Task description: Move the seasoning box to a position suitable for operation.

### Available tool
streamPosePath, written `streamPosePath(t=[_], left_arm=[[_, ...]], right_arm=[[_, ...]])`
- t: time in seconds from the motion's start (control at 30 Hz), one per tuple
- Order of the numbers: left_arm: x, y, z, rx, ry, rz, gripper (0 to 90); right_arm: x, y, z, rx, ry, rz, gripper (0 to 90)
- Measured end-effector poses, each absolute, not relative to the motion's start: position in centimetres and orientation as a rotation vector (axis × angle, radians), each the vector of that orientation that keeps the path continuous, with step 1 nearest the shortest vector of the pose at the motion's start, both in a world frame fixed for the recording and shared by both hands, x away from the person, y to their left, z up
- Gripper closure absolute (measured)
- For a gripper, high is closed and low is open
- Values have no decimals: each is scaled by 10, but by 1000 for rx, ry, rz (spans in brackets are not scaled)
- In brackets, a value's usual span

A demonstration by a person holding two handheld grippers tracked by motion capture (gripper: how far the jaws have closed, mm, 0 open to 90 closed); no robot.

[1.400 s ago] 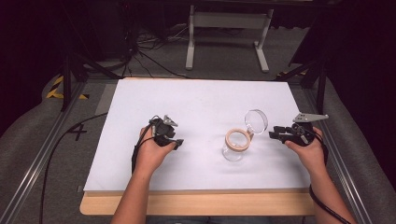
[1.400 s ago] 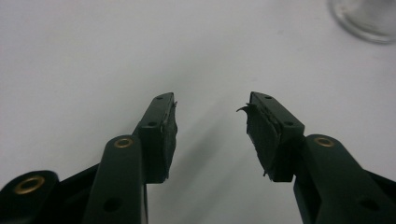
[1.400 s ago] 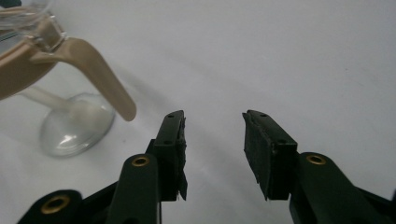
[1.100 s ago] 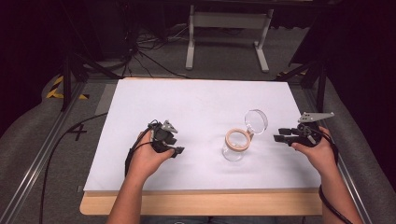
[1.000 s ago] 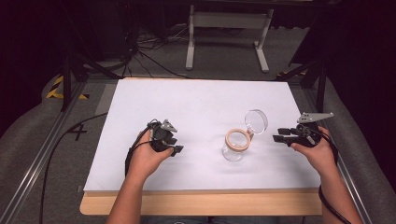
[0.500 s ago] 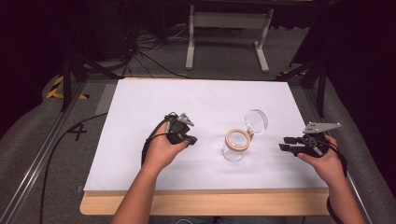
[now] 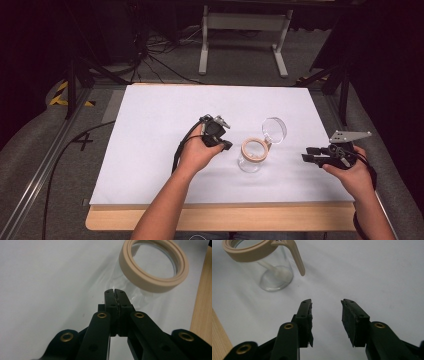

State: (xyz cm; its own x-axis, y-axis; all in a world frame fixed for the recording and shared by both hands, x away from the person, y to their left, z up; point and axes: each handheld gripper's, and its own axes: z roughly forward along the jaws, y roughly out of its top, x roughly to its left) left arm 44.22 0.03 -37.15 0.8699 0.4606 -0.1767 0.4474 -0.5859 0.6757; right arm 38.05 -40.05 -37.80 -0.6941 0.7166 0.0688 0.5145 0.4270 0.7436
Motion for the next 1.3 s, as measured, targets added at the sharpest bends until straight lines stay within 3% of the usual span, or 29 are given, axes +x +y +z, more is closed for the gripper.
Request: streamPosePath(t=[0.47,1.3], left_arm=[[461,-25,-391,2247,638,-35,899],[450,-32,-396,2287,599,-33,899]], right_arm=[[384,-396,-379,1063,2442,1136,602],[385,-389,-381,1059,2468,1134,595]])
